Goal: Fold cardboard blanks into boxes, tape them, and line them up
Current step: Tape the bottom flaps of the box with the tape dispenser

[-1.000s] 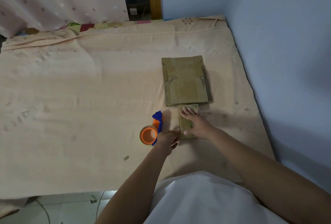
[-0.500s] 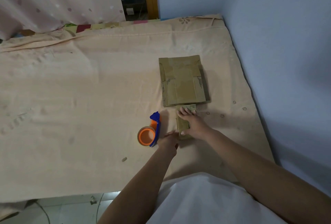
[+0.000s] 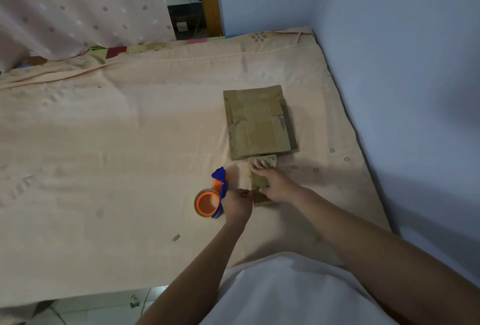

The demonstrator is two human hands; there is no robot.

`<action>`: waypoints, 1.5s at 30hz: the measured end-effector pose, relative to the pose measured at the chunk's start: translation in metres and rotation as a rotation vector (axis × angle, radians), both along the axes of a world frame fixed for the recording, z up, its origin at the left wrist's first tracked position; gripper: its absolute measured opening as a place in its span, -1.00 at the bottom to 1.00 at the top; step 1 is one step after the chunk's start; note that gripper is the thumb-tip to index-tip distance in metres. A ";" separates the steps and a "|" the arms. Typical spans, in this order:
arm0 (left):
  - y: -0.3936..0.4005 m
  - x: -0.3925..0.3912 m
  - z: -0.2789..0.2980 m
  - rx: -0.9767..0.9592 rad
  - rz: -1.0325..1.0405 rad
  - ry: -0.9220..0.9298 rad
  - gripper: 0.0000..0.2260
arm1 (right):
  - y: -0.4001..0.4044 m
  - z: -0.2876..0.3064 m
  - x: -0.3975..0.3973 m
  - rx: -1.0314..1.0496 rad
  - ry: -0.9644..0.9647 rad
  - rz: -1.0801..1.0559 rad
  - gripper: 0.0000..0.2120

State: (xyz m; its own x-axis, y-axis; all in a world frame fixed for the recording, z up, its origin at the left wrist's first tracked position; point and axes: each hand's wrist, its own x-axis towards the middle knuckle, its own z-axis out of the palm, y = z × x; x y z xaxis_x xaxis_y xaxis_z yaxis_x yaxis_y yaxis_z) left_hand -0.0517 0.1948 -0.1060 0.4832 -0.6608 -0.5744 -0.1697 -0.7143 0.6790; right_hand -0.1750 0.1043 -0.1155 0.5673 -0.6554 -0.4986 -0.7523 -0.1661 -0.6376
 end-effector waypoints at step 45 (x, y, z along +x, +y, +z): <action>0.014 0.028 -0.013 -0.456 -0.912 -0.425 -0.53 | 0.013 0.005 -0.085 -0.312 0.092 0.277 -0.36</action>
State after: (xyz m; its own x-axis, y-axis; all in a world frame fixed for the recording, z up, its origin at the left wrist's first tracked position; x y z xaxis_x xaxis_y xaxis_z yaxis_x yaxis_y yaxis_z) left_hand -0.0235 0.2085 -0.1194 -0.1929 -0.9772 -0.0883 -0.7874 0.1004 0.6083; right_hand -0.2603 0.1177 -0.1108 0.7059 -0.6115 -0.3574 -0.7032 -0.5442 -0.4575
